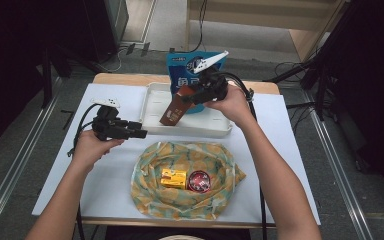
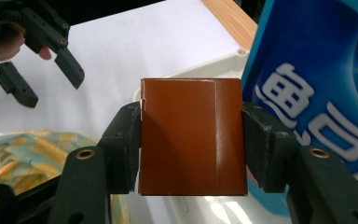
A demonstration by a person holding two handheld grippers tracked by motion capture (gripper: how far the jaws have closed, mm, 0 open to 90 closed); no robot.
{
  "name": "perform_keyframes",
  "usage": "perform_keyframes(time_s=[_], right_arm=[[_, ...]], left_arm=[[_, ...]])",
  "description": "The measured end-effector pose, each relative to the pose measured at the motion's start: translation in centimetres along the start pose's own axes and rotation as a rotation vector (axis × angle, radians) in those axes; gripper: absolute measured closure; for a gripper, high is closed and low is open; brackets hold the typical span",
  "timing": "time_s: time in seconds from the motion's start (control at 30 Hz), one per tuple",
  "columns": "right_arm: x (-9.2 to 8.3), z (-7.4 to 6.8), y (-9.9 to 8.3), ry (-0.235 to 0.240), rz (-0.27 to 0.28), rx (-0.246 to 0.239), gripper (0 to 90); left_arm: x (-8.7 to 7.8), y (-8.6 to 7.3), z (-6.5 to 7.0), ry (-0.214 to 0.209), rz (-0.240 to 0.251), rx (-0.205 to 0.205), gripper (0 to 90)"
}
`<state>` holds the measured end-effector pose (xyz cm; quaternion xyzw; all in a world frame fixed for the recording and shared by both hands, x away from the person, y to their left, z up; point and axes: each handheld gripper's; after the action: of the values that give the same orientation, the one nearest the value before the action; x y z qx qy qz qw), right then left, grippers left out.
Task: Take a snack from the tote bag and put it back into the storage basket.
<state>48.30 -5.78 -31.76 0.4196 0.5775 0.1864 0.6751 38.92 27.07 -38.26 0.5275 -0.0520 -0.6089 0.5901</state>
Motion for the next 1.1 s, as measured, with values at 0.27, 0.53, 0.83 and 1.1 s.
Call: perform_keyframes(time_s=[0.27,0.53,0.83,1.1], right_arm=[[-1.2,0.5,-2.2,0.008,0.005,0.016,44.4],[-1.7,0.9,-4.0,0.01,0.0,0.032,44.4],[-1.1,1.2,-5.8,0.009,-0.006,0.035,44.2],[-0.4,1.7,-7.6,0.014,0.016,0.035,43.8]], left_arm=[[0.1,0.0,0.0,0.0,-0.001,0.003,45.1],[0.2,0.0,0.0,0.0,-0.003,0.004,45.2],[0.2,0.0,0.0,-0.004,-0.004,0.012,45.1],[0.1,-0.1,0.0,-0.006,-0.003,0.012,45.1]])
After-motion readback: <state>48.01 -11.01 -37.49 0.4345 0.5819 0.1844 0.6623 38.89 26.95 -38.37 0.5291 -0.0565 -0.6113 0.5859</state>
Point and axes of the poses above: each handheld gripper's, and its own axes: x roughly forward along the jaws, y roughly out of its top, z roughly to its right, and after that the axes turned 4 degrees about -x, right-handed
